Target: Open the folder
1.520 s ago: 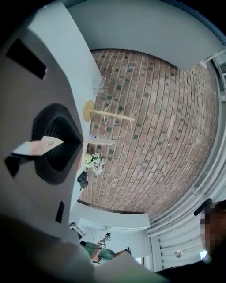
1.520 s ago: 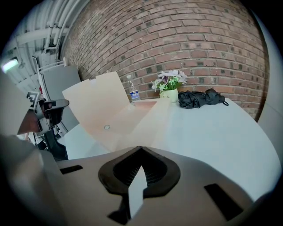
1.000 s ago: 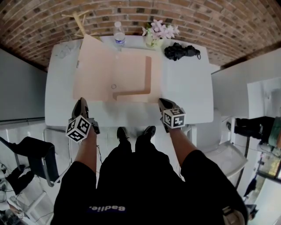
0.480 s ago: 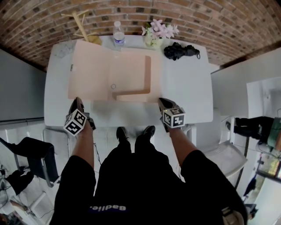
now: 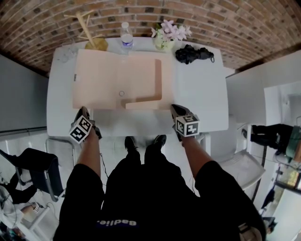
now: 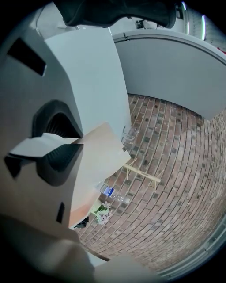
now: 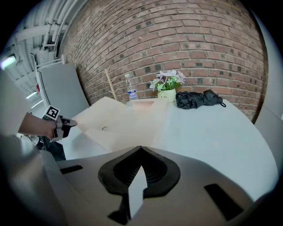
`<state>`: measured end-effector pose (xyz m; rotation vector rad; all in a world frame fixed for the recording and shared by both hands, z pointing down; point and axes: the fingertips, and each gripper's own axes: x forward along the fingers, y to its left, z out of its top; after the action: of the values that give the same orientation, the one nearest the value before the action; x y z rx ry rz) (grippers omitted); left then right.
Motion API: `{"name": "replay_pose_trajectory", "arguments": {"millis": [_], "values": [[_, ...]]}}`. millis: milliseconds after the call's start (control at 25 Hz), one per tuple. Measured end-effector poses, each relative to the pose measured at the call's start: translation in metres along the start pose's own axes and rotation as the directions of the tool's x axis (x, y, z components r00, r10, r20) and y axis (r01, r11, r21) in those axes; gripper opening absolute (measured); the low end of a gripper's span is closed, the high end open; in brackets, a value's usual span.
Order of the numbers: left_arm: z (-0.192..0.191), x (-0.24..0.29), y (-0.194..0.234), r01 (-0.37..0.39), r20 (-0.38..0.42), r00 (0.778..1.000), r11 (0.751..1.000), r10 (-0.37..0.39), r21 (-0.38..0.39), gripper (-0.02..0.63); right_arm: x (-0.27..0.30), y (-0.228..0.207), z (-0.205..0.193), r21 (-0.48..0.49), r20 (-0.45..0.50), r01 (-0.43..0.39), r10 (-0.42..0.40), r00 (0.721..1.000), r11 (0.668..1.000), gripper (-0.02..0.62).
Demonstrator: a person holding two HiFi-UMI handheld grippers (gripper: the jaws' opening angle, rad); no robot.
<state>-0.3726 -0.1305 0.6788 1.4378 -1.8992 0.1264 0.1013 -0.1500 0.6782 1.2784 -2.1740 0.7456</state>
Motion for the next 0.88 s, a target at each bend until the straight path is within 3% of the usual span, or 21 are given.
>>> {"name": "replay_pose_trajectory", "arguments": {"millis": [320,560,880], "values": [[0.005,-0.009,-0.008,0.072,-0.004,0.997,0.995,-0.072,-0.063,0.04,0.003,-0.002,-0.003,0.021,-0.039,0.006,-0.005,0.999,1.0,0.028],[0.01,-0.025,-0.022,0.156,0.028,0.988,0.977,-0.153,-0.146,0.041,0.002,-0.004,0.001,0.038,-0.074,0.019,-0.016,0.997,0.999,0.028],[0.023,-0.038,-0.047,0.301,0.04,0.954,0.945,-0.299,-0.126,0.057,0.003,0.01,0.008,-0.005,-0.088,-0.016,0.015,0.996,1.0,0.028]]}}
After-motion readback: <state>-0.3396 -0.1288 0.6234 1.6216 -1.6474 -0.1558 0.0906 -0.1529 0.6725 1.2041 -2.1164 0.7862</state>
